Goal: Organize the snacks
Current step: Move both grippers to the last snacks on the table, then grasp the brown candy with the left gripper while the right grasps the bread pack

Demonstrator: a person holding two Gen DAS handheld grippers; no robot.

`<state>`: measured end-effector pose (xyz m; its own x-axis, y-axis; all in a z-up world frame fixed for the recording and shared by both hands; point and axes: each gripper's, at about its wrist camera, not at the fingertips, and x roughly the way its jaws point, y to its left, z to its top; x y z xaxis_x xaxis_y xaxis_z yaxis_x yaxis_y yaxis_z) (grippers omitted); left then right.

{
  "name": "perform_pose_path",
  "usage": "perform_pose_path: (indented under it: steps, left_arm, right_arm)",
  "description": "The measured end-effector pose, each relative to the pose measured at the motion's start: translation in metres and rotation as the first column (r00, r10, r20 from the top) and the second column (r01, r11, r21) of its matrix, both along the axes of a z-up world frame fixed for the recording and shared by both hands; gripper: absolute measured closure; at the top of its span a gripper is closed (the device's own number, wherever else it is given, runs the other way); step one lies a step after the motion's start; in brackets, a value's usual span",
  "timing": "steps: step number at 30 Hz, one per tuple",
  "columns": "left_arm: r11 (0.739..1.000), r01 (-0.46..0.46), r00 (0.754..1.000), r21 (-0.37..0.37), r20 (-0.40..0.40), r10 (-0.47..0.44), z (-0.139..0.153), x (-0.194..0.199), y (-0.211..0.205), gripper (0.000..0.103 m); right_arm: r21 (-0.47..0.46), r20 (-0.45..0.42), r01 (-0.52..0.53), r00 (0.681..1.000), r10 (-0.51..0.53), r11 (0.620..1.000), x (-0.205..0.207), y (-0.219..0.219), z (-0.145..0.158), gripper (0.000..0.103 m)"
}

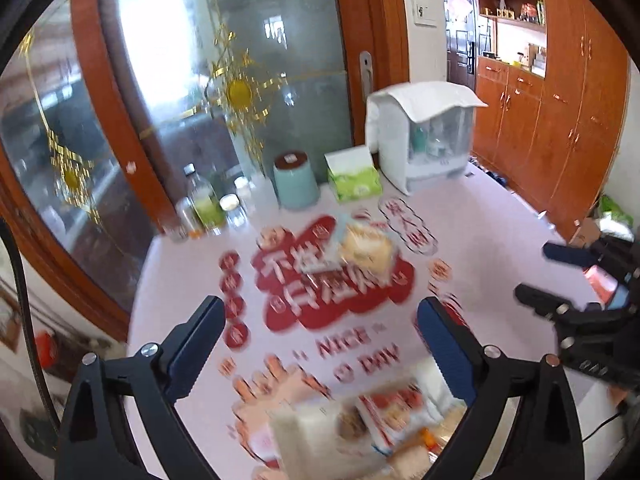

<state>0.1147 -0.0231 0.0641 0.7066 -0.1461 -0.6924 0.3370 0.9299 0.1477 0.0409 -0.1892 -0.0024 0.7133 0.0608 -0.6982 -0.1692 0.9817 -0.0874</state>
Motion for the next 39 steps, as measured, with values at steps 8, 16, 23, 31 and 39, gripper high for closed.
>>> perform_pose_path:
  steps: [8,16,23,31,39]
  left_arm:
    - [0.978,0.065,0.996,0.198,0.049,-0.077,0.004,0.113,-0.014,0.004]
    - [0.934,0.23,0.973,0.272,-0.089,-0.214,-0.086,0.215,-0.014,0.004]
    - [0.914,0.31,0.935,0.263,-0.259,-0.243,-0.201,0.259,0.002,0.004]
    - [0.874,0.42,0.88,0.245,-0.346,-0.325,-0.264,0.261,-0.004,0.004]
    - [0.83,0.506,0.838,0.234,-0.36,-0.409,-0.275,0.26,-0.034,0.005]
  right_arm:
    - [-0.084,0.046,-0.053,0.997,0.057,0.995,0.107,0.004,0.044,0.026]
    - [-0.215,-0.044,-0.069,0.997,0.061,0.974,0.221,0.032,-0.026,0.026]
    - [-0.213,-0.195,-0.089,0.98,0.047,0.973,0.268,0.043,-0.144,0.026]
    - [-0.374,-0.219,-0.176,0.971,0.098,0.911,0.288,0.079,-0.223,0.027]
    - [-0.419,-0.196,-0.129,0.979,0.049,0.899,0.294,0.072,-0.237,0.075]
